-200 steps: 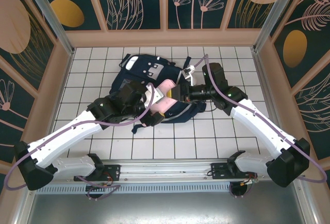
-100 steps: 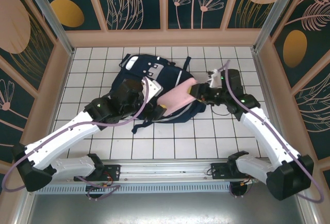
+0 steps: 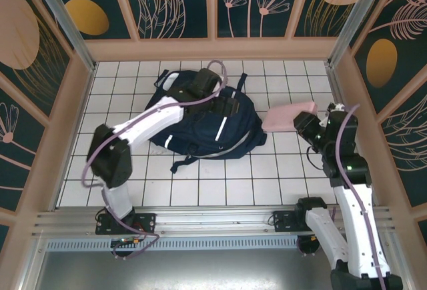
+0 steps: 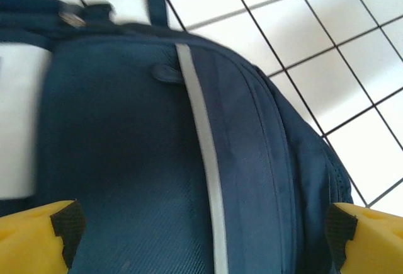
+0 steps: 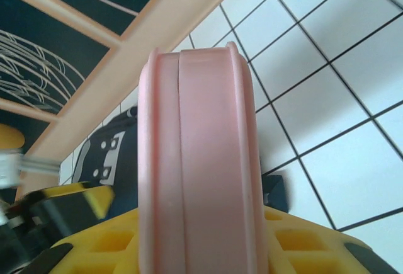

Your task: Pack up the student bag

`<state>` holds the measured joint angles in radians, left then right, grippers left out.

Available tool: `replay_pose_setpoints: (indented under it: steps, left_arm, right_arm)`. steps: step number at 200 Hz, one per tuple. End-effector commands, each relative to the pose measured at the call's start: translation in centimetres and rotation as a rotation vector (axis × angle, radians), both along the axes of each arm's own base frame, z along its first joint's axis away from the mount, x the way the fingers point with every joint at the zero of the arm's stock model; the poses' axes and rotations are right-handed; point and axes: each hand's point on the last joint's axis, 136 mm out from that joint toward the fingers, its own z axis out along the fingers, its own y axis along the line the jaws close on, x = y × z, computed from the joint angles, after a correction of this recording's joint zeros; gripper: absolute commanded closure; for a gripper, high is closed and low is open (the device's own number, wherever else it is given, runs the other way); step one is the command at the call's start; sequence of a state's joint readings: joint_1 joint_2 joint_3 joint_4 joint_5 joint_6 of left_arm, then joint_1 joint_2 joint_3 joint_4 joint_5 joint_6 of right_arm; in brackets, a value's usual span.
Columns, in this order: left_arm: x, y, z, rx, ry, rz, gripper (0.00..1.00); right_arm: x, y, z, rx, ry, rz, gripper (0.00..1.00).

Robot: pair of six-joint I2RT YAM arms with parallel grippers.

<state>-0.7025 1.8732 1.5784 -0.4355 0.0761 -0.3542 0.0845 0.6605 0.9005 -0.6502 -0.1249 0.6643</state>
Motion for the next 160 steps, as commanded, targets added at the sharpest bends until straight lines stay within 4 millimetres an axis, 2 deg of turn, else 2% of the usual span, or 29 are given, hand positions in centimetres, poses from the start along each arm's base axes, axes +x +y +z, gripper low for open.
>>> replay_pose_setpoints:
  steps: [1, 27, 45, 70, 100, 160]
  left_arm:
    - [1.1, -2.1, -0.4, -0.143, 0.098, -0.007, 0.05]
    - [3.3, -1.5, -3.4, -0.165, 0.146, 0.035, 0.12]
    - [3.2, -1.8, -4.6, -0.258, 0.206, 0.014, 0.21]
    - [1.9, -3.3, -4.2, -0.380, 0.262, -0.060, 0.33]
    - [1.1, -4.1, -3.3, -0.442, 0.293, -0.098, 0.35]
    - [-0.5, -4.1, -5.5, -0.442, 0.383, -0.128, 0.40]
  right_arm:
    - [-0.4, -1.1, -0.1, -0.012, 0.002, -0.062, 0.68]
    - [-0.6, -0.1, -0.5, 0.049, -0.001, -0.028, 0.67]
    - [-0.6, 0.6, -1.2, 0.085, 0.015, 0.001, 0.67]
    - [-0.5, 1.0, -2.1, 0.105, 0.027, 0.015, 0.67]
    - [-0.4, 1.1, -2.6, 0.114, 0.026, 0.015, 0.67]
    - [-0.3, 1.5, -2.7, 0.138, 0.017, 0.031, 0.66]
